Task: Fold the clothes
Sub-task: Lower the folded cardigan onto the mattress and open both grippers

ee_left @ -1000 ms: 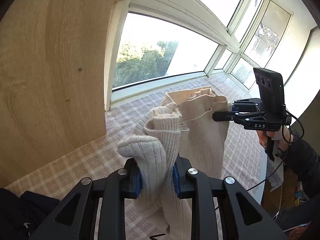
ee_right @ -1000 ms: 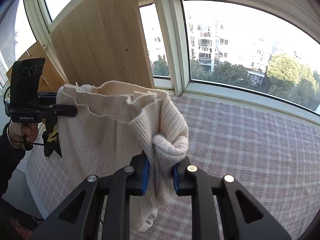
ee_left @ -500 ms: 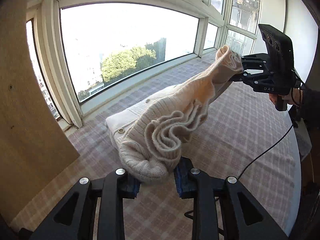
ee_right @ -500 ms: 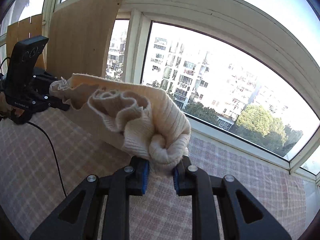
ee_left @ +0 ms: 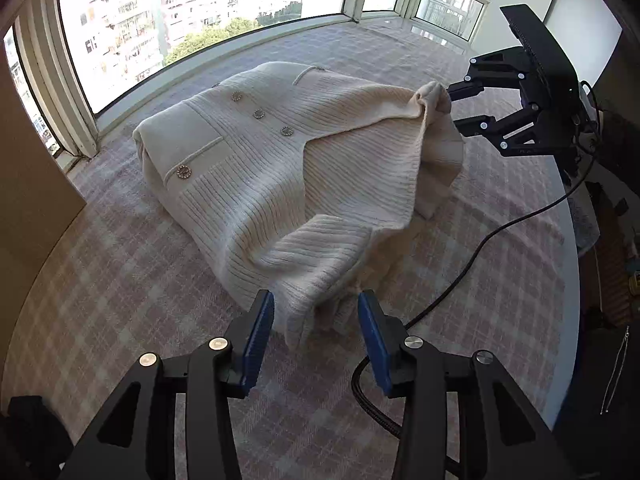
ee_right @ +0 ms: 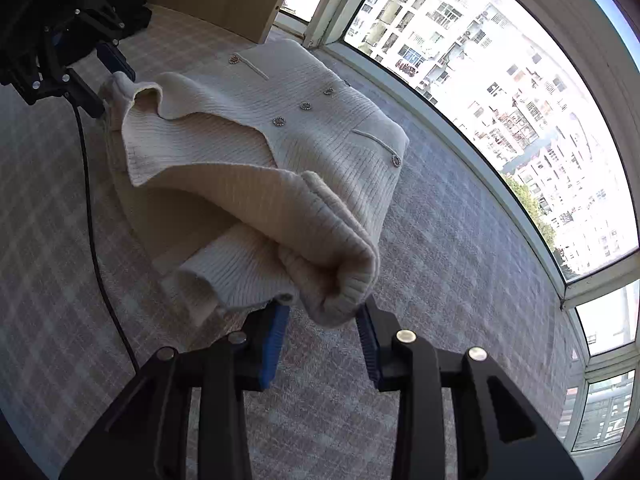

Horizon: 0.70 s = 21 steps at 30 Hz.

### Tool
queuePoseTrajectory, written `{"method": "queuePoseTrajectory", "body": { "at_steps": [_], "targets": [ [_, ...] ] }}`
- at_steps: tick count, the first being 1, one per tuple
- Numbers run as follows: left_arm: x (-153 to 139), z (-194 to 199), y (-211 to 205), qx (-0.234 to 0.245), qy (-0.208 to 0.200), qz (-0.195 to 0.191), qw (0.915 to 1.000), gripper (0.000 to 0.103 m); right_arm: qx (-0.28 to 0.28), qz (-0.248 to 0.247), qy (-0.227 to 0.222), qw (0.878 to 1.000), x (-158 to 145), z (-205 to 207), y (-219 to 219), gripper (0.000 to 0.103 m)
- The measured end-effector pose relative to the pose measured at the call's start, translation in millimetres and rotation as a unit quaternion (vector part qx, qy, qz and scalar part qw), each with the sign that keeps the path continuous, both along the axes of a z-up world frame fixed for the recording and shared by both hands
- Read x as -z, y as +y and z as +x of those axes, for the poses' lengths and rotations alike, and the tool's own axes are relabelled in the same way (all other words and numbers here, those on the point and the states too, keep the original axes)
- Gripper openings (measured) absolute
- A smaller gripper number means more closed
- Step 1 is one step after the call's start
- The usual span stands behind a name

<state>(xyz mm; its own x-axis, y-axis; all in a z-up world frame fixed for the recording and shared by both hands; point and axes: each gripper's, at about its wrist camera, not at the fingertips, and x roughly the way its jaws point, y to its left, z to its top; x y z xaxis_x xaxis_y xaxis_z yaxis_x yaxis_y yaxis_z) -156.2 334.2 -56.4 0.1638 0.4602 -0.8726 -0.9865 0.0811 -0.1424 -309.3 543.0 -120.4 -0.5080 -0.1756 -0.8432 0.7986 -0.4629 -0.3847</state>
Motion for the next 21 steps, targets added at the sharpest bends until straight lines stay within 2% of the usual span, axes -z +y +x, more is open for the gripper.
{"method": "queuePoseTrajectory", "body": {
  "at_steps": [3,5,8,9,10,13,18,21],
  "targets": [
    [-12.4,-5.4,-25.2,-0.011,-0.039,0.009,0.9991,0.042,-0.005,-0.049,-0.016,0.999,-21.3,23.8,11.2,0.033],
    [-18.9,-19.4,-33.6,-0.038,-0.088,0.017,0.9952,0.043,0.032,-0.11,-0.046,0.992,-36.1,21.9,25.8,0.033],
    [-20.3,-47.6,-31.5,-0.103,-0.172,0.027,0.9793,0.045,0.116,-0.214,-0.118,0.963,-50.1,2.4,47.5,0.034],
    [-18.4,-55.2,-27.4,-0.127,-0.192,0.029,0.9726,0.045,0.135,-0.226,-0.132,0.956,-49.5,-3.4,47.4,0.034],
    [-16.3,-57.4,-19.8,-0.145,-0.195,0.024,0.9697,0.045,0.149,-0.233,-0.142,0.951,-47.7,-8.7,45.4,0.035],
    [0.4,-49.7,4.3,-0.172,-0.145,-0.01,0.9743,0.049,0.2,-0.221,-0.142,0.944,-34.6,-28.0,41.2,0.036],
    [32.4,-37.3,26.6,-0.18,-0.165,-0.058,0.968,0.054,0.245,-0.213,-0.174,0.93,-10.1,-57.8,34.9,0.036],
    [35.8,-36.1,28.2,-0.192,-0.186,-0.053,0.9621,0.055,0.261,-0.192,-0.195,0.926,6.3,-70.3,26.4,0.036]
  ]
}}
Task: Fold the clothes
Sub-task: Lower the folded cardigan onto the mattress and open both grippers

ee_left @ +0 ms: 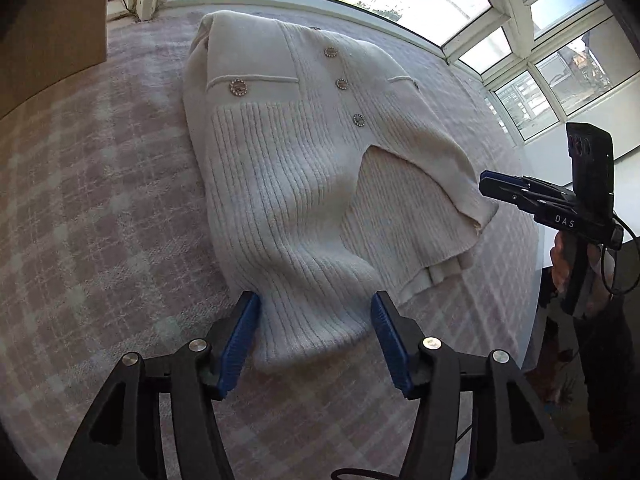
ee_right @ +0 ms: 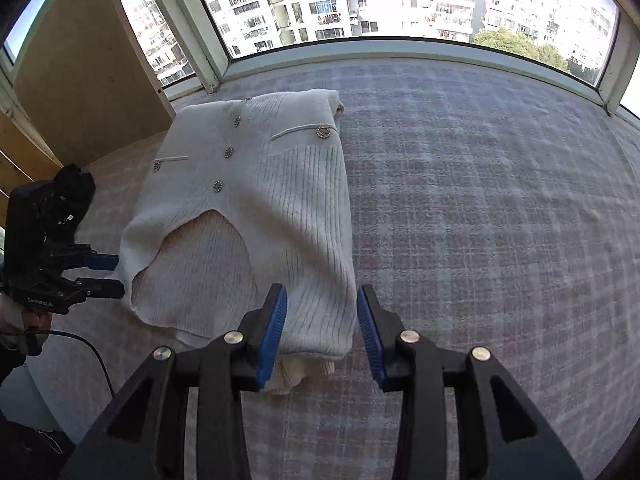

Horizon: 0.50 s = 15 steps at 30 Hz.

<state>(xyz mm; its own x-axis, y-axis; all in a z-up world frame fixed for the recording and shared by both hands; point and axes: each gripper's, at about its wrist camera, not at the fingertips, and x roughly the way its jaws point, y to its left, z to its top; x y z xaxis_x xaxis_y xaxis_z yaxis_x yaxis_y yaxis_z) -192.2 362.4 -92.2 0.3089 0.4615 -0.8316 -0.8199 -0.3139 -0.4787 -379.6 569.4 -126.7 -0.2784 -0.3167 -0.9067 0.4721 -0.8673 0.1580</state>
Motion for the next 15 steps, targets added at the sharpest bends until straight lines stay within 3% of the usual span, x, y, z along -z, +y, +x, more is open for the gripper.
{"method": "queuePoseTrajectory", "body": {
  "at_steps": [1,3,4,5,6,8,10,12,15],
  "targets": [
    [-0.2,0.1,-0.3,-0.002,-0.005,0.004,1.0,0.055,0.001,0.013,-0.011,1.0,6.6,-2.2,-2.9,0.036],
    [-1.3,0.4,-3.2,-0.001,-0.012,0.011,0.9999,0.053,0.012,-0.021,-0.059,0.998,18.6,-8.1,0.0,0.036],
    [-2.0,-0.5,-5.2,0.0,-0.023,0.018,0.9996,0.049,0.018,-0.044,-0.086,0.995,24.5,-11.2,2.2,0.032],
    [-2.7,-1.4,-7.1,0.001,-0.035,0.026,0.999,0.047,0.024,-0.075,-0.108,0.991,26.6,-13.5,5.8,0.015],
    [-3.4,-2.5,-9.1,0.001,-0.048,0.033,0.9983,0.043,0.032,-0.11,-0.127,0.985,26.9,-15.4,10.1,0.012],
    [-3.4,-9.5,-13.4,-0.016,-0.092,0.048,0.9945,0.039,0.04,-0.167,-0.155,0.973,25.9,-18.5,16.2,0.011],
    [-3.5,-15.9,-17.5,-0.032,-0.132,0.061,0.9889,0.039,0.038,-0.191,-0.162,0.967,21.7,-19.4,16.6,0.01],
    [-4.3,-10.6,-17.5,-0.026,-0.102,0.052,0.9931,0.039,0.042,-0.216,-0.17,0.961,16.8,-18.7,17.1,0.01],
    [-6.0,-6.7,-21.6,-0.025,-0.09,0.039,0.9949,0.042,0.039,-0.251,-0.171,0.952,7.9,-14.2,18.2,0.01]
  ]
}}
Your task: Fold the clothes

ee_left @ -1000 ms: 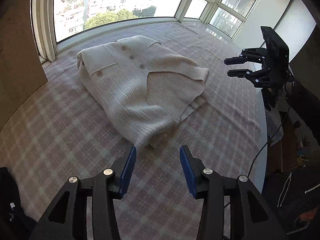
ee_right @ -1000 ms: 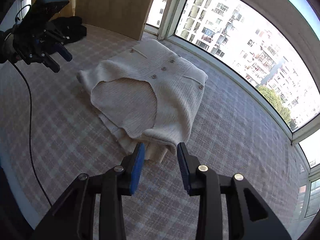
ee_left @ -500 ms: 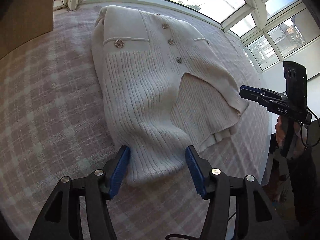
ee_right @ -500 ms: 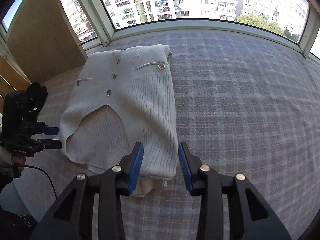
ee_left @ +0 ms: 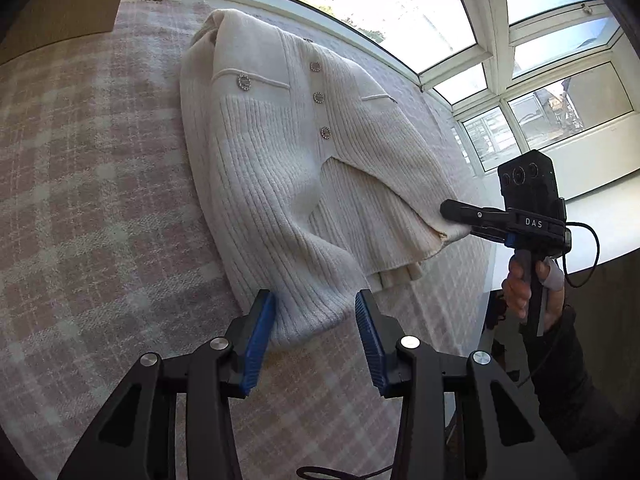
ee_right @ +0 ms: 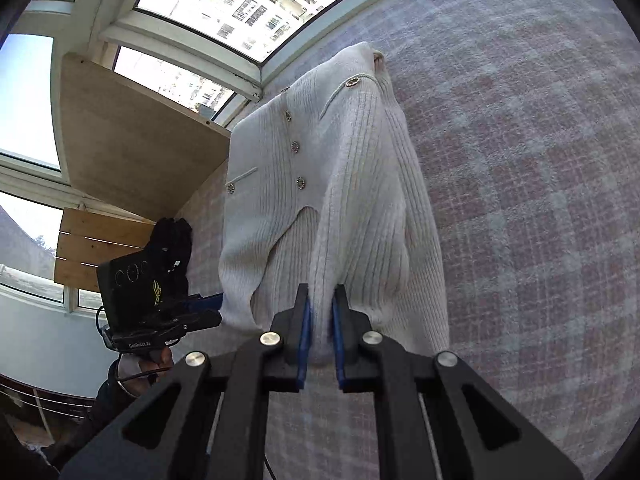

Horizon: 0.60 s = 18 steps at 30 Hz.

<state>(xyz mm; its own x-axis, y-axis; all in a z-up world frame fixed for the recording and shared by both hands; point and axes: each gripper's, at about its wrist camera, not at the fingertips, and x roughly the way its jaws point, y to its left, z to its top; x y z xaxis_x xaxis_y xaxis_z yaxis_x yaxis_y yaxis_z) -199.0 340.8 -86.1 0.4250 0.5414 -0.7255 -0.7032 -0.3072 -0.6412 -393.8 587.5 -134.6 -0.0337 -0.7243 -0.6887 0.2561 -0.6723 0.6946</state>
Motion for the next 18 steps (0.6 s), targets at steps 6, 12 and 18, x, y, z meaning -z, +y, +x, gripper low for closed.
{"method": "queuePoseTrajectory", "body": {
  "at_steps": [6,12,18],
  "targets": [
    [-14.4,16.6,5.1,0.028,0.116,-0.032,0.9924,0.051,-0.057,0.277,0.111,0.953,-1.8,15.9,-26.0,0.019],
    [-0.9,35.6,29.9,0.076,0.186,-0.066,0.9774,0.041,-0.074,0.318,0.242,0.914,-54.4,45.4,-59.3,0.036],
    [-7.0,53.5,17.1,0.098,0.251,-0.063,0.9609,0.04,-0.158,0.246,0.271,0.917,-55.2,76.3,-128.1,0.028]
  ]
}}
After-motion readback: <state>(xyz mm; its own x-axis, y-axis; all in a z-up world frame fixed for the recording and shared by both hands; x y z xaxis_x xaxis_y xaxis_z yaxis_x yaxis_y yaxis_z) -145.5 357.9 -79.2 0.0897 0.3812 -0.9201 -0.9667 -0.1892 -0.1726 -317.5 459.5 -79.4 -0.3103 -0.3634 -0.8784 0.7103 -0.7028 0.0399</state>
